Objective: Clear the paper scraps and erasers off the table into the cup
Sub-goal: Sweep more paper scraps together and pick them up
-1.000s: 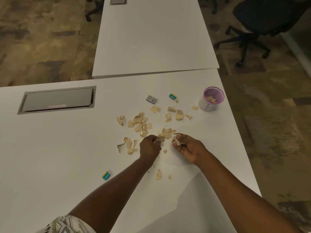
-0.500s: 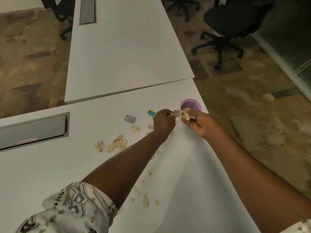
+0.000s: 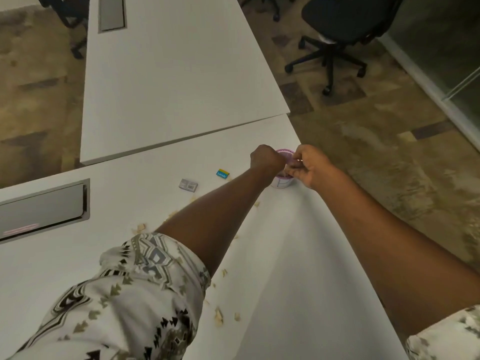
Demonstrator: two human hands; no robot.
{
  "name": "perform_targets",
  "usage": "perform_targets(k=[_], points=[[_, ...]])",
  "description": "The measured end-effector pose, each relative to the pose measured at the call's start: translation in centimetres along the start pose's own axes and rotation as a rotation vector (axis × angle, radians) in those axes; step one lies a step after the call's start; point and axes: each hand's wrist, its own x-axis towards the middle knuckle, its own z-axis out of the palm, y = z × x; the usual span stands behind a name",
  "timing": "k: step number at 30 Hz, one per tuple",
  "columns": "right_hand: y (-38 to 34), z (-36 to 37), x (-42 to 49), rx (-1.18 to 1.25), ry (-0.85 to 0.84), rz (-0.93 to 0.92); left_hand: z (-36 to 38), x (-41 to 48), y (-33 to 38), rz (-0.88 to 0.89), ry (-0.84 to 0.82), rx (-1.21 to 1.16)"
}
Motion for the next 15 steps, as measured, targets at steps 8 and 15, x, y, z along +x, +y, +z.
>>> perform_targets(k=[8, 15], points=[[-0.2, -0.3, -1.5, -0.019, 0.009, -0.031, -0.7, -0.6, 1.0, -0.072, -0.085, -0.249], [2.6, -0.9, -4.3, -0.088, -0.031, -0.064, -2.5, -3.5, -2.4, -0.040, -0.071, -0.297]])
